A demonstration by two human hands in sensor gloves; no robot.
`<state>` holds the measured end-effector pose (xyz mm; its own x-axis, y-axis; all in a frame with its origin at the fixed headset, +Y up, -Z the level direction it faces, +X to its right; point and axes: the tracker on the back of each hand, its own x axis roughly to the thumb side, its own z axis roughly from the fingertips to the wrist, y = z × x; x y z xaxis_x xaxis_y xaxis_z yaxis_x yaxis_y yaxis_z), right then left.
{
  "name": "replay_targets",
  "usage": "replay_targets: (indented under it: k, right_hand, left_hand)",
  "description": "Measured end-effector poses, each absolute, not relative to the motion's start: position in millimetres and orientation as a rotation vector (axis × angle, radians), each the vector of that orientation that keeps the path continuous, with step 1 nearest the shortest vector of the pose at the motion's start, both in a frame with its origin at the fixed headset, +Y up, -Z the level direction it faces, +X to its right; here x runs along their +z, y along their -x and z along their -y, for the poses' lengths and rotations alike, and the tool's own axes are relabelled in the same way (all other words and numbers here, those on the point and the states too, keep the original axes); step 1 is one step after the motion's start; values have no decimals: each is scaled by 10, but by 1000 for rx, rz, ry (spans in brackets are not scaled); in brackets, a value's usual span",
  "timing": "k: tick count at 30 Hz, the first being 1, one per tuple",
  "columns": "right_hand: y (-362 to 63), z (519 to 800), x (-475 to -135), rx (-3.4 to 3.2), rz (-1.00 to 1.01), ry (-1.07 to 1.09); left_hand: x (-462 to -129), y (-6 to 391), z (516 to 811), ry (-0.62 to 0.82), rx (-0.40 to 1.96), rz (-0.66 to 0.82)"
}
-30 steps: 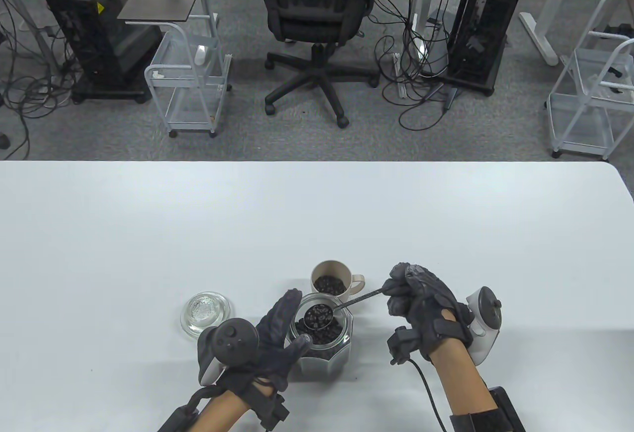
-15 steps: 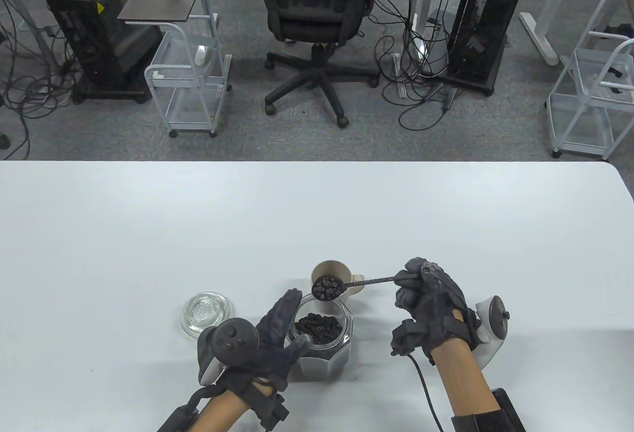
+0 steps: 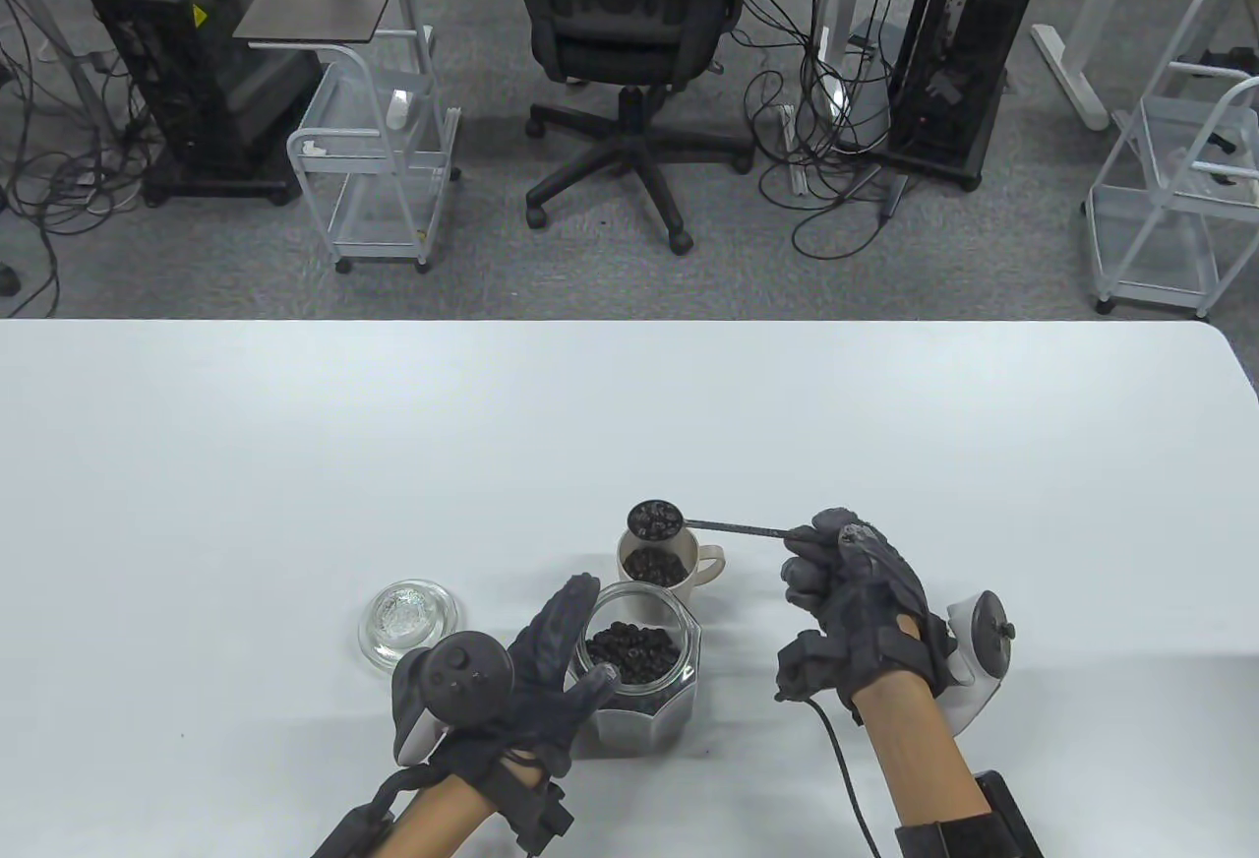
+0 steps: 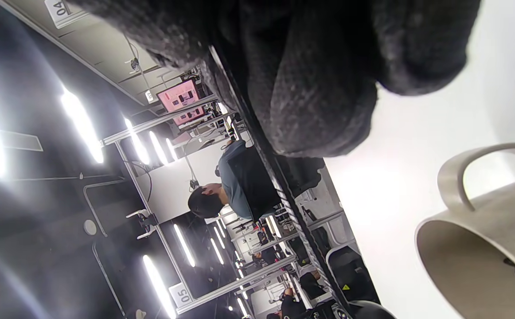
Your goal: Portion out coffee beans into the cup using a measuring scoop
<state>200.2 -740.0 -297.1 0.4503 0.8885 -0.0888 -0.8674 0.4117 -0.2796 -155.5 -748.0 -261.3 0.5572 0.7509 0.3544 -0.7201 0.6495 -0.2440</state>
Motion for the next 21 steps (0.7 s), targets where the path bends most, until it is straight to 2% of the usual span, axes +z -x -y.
replay_targets:
  k: [7, 12, 21]
  right_hand:
    - [-2007, 7335, -2979, 1286, 138, 267]
    - [-1891, 7191, -2962, 1505, 228, 150]
    - [-1471, 6824, -2834, 1951, 425, -330]
  left_hand:
    - [-2613, 1555, 7480, 74, 869, 453]
    - [-2613, 1555, 7480, 74, 869, 453]
    - [-2613, 1555, 7480, 74, 869, 453]
